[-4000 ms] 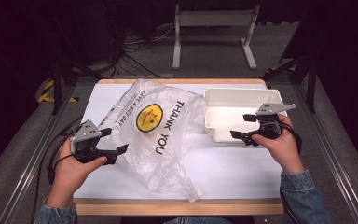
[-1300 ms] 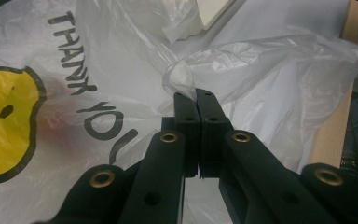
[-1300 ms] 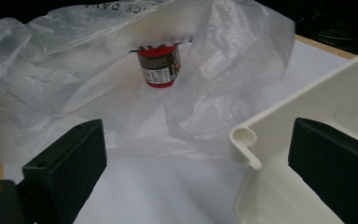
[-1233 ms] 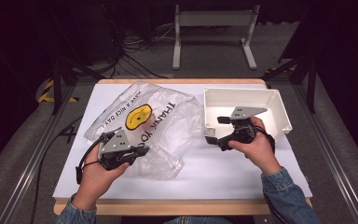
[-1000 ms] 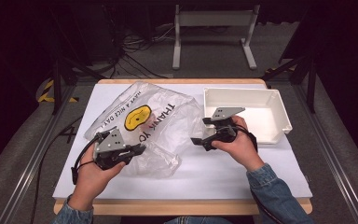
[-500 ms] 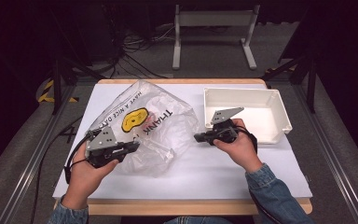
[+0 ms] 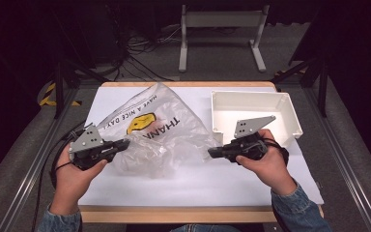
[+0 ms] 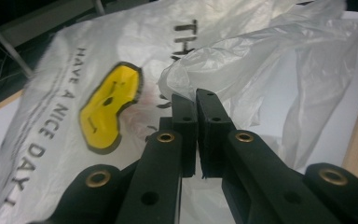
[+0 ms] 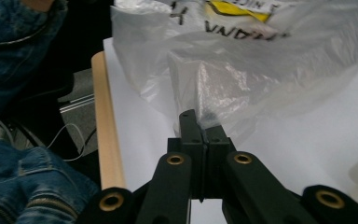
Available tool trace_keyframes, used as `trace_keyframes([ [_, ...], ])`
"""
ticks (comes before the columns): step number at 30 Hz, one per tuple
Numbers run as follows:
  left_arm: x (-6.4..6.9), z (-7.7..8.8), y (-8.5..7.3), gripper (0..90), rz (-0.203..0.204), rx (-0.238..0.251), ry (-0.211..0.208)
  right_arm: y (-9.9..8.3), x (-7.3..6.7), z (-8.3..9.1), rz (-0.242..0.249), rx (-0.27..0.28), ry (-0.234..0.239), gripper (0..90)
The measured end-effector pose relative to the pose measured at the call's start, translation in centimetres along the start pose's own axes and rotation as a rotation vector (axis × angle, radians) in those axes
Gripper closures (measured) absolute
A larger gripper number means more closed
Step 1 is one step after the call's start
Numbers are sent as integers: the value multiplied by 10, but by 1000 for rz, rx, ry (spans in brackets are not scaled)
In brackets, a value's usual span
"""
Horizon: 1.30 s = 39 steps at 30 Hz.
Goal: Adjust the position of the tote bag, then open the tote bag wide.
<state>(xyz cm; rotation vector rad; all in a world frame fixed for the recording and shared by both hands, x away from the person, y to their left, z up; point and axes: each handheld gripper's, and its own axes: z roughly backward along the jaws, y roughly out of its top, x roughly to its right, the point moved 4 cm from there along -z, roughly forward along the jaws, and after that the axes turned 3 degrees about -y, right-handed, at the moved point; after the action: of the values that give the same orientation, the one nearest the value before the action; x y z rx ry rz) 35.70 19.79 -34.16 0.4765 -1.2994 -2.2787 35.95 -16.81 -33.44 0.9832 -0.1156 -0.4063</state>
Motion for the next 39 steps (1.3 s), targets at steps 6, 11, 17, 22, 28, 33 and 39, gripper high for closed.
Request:
trace_keyframes([
  [6, -6, 13, 4, 876, -3, 37, 21, 9, -27, 13, 64, 11, 29, 896],
  [11, -13, 28, 4, 879, 8, 73, 48, 11, -37, 19, 73, 20, 62, 896],
  [17, -16, 24, 1, 874, 21, 56, 31, 7, -27, 17, 43, 9, 43, 733],
  [22, -15, 19, 2, 870, 13, 48, 16, 5, -22, 12, 21, 0, -8, 338],
  [28, -20, 22, 2, 859, 30, 74, 32, 4, -11, 22, -12, 32, -90, 198],
  [33, -22, 24, 3, 863, 31, 100, 48, 7, -7, 28, 12, 93, -122, 140],
  [39, -24, 25, 3, 863, 44, 129, 54, 12, -4, 18, 42, 150, -146, 104],
])
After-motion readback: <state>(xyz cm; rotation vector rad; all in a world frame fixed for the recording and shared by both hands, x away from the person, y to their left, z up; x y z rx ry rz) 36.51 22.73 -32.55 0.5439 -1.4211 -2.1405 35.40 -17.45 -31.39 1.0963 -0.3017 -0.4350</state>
